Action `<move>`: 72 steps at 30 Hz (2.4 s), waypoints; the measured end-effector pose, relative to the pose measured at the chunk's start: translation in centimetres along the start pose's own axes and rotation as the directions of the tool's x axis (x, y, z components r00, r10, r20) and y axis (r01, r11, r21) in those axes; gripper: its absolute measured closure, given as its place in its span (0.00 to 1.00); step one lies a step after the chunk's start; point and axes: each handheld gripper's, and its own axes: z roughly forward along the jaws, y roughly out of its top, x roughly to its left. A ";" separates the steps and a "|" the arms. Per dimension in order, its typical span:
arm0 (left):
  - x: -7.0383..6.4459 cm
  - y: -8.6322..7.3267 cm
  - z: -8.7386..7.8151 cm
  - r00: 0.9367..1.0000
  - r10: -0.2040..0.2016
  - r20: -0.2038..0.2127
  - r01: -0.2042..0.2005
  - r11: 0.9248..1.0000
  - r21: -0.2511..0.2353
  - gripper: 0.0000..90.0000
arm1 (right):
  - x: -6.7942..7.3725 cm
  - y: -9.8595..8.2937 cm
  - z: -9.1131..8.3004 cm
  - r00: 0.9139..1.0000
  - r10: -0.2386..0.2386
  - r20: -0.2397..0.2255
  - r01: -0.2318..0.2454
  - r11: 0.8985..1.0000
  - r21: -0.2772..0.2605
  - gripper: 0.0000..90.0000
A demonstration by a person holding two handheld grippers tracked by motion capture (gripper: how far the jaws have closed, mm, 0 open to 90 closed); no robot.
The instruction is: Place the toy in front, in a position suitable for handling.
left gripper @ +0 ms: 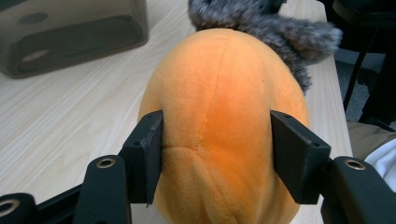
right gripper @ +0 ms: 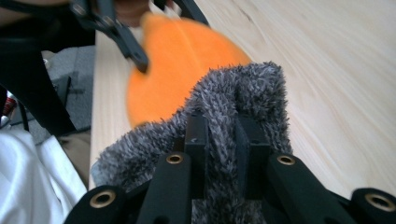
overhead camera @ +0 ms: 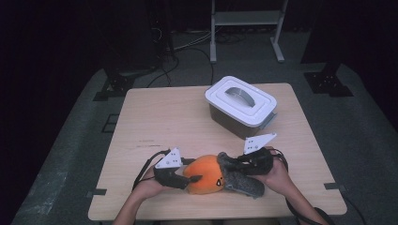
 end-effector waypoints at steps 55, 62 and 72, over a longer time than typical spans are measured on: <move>-0.1 2.5 2.7 0.999 0.033 -0.036 -0.036 0.996 -0.085 0.19 | -1.7 -1.1 -1.1 0.999 0.027 -0.036 -0.028 0.999 -0.031 0.85; -0.5 2.3 3.0 0.998 0.056 -0.021 -0.057 0.997 -0.050 0.43 | -0.5 -0.1 -1.8 0.999 -0.035 0.000 0.035 0.997 -0.066 0.85; -0.5 1.7 2.5 0.998 0.061 0.000 -0.061 0.998 -0.027 0.44 | -0.3 0.3 -1.0 0.999 -0.043 -0.004 0.043 0.997 -0.060 0.85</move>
